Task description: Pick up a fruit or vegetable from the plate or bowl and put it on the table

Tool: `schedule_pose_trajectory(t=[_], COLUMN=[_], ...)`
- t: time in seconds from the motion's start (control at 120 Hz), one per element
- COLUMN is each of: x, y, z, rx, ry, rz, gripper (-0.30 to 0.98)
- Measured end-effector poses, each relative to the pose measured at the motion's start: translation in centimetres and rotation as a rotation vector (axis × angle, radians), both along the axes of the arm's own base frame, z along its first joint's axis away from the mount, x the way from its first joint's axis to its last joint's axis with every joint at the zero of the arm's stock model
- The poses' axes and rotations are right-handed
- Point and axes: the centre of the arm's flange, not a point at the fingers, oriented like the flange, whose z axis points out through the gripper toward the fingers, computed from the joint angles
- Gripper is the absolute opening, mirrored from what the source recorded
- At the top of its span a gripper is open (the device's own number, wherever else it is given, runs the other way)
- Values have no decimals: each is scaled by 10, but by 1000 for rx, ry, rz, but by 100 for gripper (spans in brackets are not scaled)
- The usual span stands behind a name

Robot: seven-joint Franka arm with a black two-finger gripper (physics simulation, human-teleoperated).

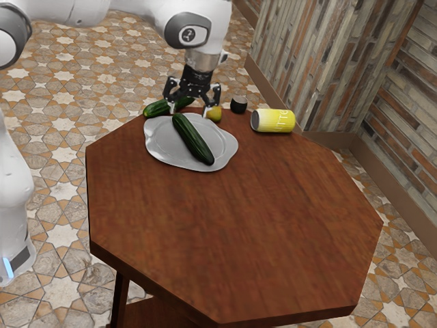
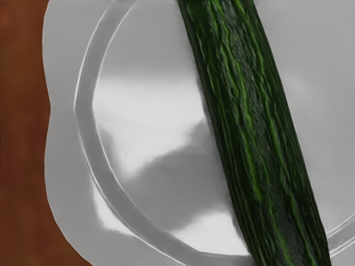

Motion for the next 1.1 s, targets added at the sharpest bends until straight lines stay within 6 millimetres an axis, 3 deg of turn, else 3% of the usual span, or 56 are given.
schedule_pose_trajectory(t=[0.167, 0.317, 0.583, 1.1], x=[-8, -10, -18, 26], y=[9, 8, 42, 61], z=[-8, -33, -37, -59], rx=[4, -8, 5, 38], ry=[-27, -17, -56, -91], rz=[76, 115, 227, 241], gripper=[69, 69, 69, 69])
